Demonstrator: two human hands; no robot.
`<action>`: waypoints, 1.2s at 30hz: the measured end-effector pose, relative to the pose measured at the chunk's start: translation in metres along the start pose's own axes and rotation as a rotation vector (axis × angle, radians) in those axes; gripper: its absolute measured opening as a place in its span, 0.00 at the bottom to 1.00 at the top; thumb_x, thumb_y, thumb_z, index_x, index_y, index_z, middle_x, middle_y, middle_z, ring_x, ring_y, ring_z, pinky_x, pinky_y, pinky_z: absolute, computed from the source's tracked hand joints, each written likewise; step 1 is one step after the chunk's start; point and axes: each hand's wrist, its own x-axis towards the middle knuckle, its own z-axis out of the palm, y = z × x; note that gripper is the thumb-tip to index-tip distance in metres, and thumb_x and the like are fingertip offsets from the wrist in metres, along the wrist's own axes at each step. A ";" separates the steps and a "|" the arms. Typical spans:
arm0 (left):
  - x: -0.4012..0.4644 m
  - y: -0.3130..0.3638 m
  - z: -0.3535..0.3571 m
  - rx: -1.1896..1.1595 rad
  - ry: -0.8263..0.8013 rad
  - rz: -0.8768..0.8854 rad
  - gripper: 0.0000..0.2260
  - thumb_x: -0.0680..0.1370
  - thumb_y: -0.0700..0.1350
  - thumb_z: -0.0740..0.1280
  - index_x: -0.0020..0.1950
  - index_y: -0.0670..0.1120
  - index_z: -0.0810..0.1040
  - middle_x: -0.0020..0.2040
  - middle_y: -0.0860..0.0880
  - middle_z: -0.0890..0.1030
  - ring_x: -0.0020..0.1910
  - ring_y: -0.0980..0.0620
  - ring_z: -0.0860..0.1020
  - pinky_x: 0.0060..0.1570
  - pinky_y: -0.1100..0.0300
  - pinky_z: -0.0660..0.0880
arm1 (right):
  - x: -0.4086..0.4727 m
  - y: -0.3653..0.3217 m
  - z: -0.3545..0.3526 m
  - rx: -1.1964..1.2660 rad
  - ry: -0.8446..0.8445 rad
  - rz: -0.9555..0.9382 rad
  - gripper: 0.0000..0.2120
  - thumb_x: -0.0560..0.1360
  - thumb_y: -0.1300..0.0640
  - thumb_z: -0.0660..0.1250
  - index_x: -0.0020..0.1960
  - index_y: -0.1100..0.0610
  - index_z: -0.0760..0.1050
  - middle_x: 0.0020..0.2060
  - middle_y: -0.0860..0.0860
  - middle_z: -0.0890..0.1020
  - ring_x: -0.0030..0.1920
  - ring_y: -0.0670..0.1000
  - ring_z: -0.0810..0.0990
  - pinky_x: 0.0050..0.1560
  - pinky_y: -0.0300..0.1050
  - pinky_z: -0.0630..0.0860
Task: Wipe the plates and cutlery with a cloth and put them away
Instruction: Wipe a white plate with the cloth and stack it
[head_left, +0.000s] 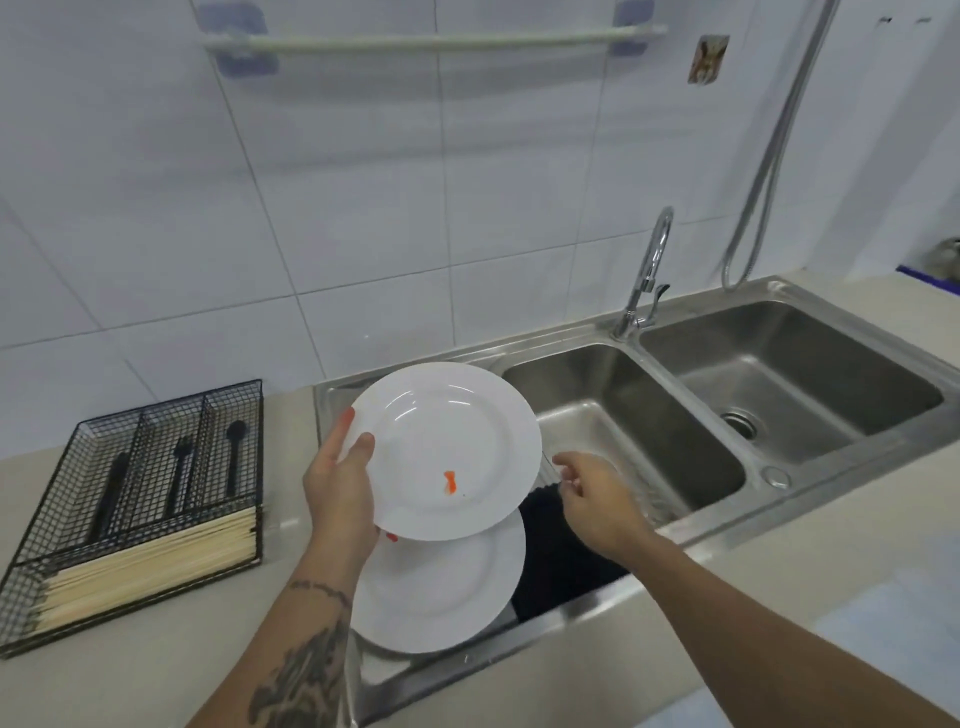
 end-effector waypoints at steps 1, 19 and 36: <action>0.002 -0.002 0.000 0.001 0.003 -0.007 0.19 0.79 0.38 0.67 0.67 0.55 0.78 0.53 0.59 0.79 0.49 0.54 0.80 0.37 0.61 0.77 | -0.004 0.008 0.007 -0.079 -0.086 -0.012 0.19 0.78 0.58 0.60 0.68 0.50 0.70 0.62 0.50 0.76 0.61 0.50 0.75 0.61 0.44 0.71; 0.009 -0.016 0.019 -0.015 0.026 -0.084 0.19 0.80 0.39 0.67 0.68 0.55 0.78 0.57 0.55 0.81 0.49 0.54 0.80 0.37 0.61 0.77 | -0.014 0.053 0.035 -0.512 -0.094 -0.066 0.25 0.73 0.59 0.58 0.69 0.45 0.69 0.65 0.47 0.72 0.60 0.55 0.70 0.56 0.50 0.71; 0.009 -0.043 0.134 0.094 0.069 0.009 0.18 0.80 0.41 0.67 0.67 0.58 0.78 0.63 0.52 0.79 0.58 0.44 0.79 0.61 0.40 0.77 | 0.039 0.027 -0.069 0.134 0.158 -0.128 0.18 0.77 0.63 0.61 0.66 0.53 0.73 0.59 0.45 0.75 0.58 0.46 0.73 0.63 0.40 0.69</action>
